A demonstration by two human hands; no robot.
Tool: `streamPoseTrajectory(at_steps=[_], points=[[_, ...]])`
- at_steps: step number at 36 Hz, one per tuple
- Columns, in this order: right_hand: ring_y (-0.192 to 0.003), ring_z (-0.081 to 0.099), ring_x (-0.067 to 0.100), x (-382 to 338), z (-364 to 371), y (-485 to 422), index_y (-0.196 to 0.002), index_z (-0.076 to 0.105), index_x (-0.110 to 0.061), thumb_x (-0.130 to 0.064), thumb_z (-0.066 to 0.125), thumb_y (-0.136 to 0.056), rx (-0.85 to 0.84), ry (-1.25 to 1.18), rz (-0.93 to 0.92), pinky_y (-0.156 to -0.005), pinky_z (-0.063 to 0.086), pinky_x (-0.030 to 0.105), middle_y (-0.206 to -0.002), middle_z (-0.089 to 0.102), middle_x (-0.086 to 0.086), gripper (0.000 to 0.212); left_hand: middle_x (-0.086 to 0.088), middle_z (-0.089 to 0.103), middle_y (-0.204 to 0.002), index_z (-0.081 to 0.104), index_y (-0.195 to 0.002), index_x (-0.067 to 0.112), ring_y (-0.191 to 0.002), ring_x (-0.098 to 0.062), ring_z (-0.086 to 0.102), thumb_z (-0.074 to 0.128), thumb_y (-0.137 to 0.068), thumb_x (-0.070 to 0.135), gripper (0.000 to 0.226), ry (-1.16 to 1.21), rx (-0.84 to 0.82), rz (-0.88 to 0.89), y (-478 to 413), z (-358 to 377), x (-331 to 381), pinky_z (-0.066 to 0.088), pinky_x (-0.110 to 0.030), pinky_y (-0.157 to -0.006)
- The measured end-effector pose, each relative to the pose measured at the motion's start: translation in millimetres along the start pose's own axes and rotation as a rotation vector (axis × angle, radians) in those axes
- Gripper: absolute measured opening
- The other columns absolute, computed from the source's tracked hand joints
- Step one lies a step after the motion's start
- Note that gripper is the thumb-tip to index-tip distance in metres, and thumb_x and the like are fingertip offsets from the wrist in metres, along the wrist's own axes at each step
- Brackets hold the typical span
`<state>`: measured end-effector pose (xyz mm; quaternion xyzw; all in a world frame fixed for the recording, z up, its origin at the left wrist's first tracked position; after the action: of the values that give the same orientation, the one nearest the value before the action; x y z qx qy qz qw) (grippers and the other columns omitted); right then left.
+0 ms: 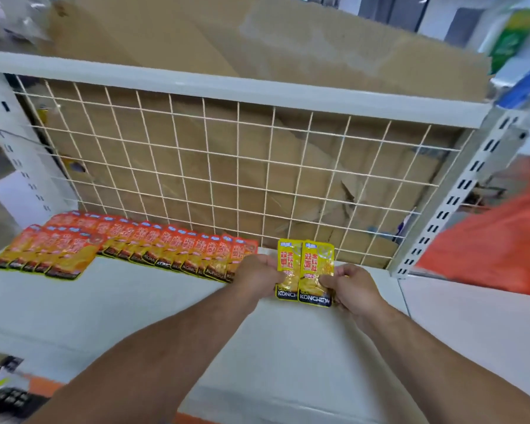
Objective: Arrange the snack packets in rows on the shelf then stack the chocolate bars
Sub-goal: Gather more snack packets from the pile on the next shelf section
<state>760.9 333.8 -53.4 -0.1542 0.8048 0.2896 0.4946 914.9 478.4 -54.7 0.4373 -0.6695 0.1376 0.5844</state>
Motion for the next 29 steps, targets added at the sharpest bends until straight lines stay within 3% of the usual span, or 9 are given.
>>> streamPoseTrajectory(at_steps=[4, 7, 11, 14, 17, 19, 23, 26, 29], points=[[-0.039, 0.038, 0.014, 19.2, -26.8, 6.6, -0.066, 0.047, -0.016, -0.006, 0.073, -0.081, 0.089, -0.044, 0.039, -0.043, 0.029, 0.024, -0.045, 0.054, 0.000, 0.031, -0.003, 0.054, -0.061, 0.059, -0.080, 0.014, -0.047, -0.015, 0.048, 0.074, -0.082, 0.008, 0.017, -0.090, -0.068, -0.004, -9.9, 30.4, -0.6, 0.036, -0.014, -0.039], [-0.038, 0.040, 0.011, 31.6, -47.4, 11.2, -0.067, 0.047, -0.016, -0.007, 0.074, -0.082, 0.152, -0.072, 0.066, -0.044, 0.030, 0.025, -0.041, 0.051, -0.007, 0.032, -0.002, 0.058, -0.072, 0.060, -0.084, 0.015, -0.060, -0.019, 0.057, 0.073, -0.083, 0.012, 0.013, -0.190, -0.137, 0.020, -16.7, 52.3, 5.4, 0.051, -0.020, -0.054], [-0.038, 0.041, 0.012, 41.6, -71.8, 11.3, -0.067, 0.048, -0.016, -0.008, 0.075, -0.082, 0.211, -0.065, 0.080, -0.046, 0.032, 0.026, -0.043, 0.049, -0.007, 0.032, -0.007, 0.062, -0.083, 0.054, -0.069, 0.021, -0.080, -0.027, 0.066, 0.071, -0.083, 0.012, 0.023, -0.266, -0.155, 0.044, -22.2, 73.3, 14.8, 0.061, -0.037, -0.077], [-0.039, 0.040, 0.013, 45.8, -82.8, 6.4, -0.069, 0.048, -0.014, -0.009, 0.075, -0.082, 0.223, -0.068, 0.084, -0.046, 0.031, 0.026, -0.044, 0.049, -0.006, 0.030, -0.008, 0.063, -0.085, 0.053, -0.066, 0.022, -0.088, -0.027, 0.068, 0.070, -0.083, 0.015, 0.025, -0.330, -0.137, 0.054, -27.5, 83.2, 17.8, 0.060, -0.037, -0.081], [-0.039, 0.039, 0.014, 46.7, -88.5, -0.2, -0.073, 0.048, -0.014, -0.009, 0.075, -0.082, 0.209, -0.078, 0.079, -0.045, 0.030, 0.027, -0.047, 0.050, -0.003, 0.029, 0.000, 0.057, -0.073, 0.048, -0.062, 0.019, -0.089, -0.025, 0.066, 0.067, -0.086, 0.022, 0.031, -0.443, -0.083, 0.065, -31.8, 87.0, 21.6, 0.052, -0.024, -0.061], [-0.039, 0.038, 0.015, 47.8, -91.0, -5.3, -0.072, 0.047, -0.015, -0.008, 0.075, -0.082, 0.196, -0.093, 0.076, -0.043, 0.028, 0.025, -0.049, 0.050, -0.001, 0.031, 0.004, 0.048, -0.063, 0.042, -0.057, 0.015, -0.094, -0.021, 0.065, 0.063, -0.089, 0.028, 0.039, -0.526, -0.019, 0.094, -34.1, 87.3, 26.2, 0.031, -0.021, -0.044], [-0.037, 0.036, 0.014, 49.7, -93.0, -14.2, -0.072, 0.045, -0.015, -0.006, 0.074, -0.083, 0.167, -0.106, 0.078, -0.038, 0.027, 0.020, -0.049, 0.048, 0.000, 0.032, -0.005, 0.067, -0.079, 0.038, -0.055, 0.013, -0.095, -0.025, 0.065, 0.062, -0.081, 0.019, 0.036, -0.682, -0.039, 0.168, -37.5, 98.5, 31.4, 0.030, -0.026, -0.050], [-0.034, 0.036, 0.010, 51.7, -94.2, -19.5, -0.071, 0.045, -0.015, -0.005, 0.073, -0.085, 0.141, -0.118, 0.078, -0.036, 0.027, 0.019, -0.043, 0.049, -0.004, 0.033, -0.001, 0.052, -0.054, 0.041, -0.053, 0.011, -0.083, -0.028, 0.067, 0.063, -0.075, 0.015, 0.032, -0.659, -0.012, 0.153, -38.6, 100.2, 29.5, 0.031, -0.026, -0.043], [-0.032, 0.039, 0.007, 53.1, -95.7, -23.0, -0.071, 0.046, -0.015, -0.005, 0.074, -0.084, 0.126, -0.119, 0.075, -0.036, 0.029, 0.019, -0.044, 0.051, -0.005, 0.032, -0.006, 0.055, -0.058, 0.040, -0.055, 0.012, -0.081, -0.031, 0.067, 0.062, -0.073, 0.013, 0.029, -0.658, 0.016, 0.166, -40.3, 101.8, 28.8, 0.028, -0.026, -0.040]])
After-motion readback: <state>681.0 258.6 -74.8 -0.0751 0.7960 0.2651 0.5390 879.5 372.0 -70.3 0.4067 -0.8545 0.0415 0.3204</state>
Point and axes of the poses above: each hand's wrist, its own y-axis away from the middle knuckle, its own z-axis out of the palm, x = y × z, the point moved 8 cm from there along -y, towards the middle knuckle
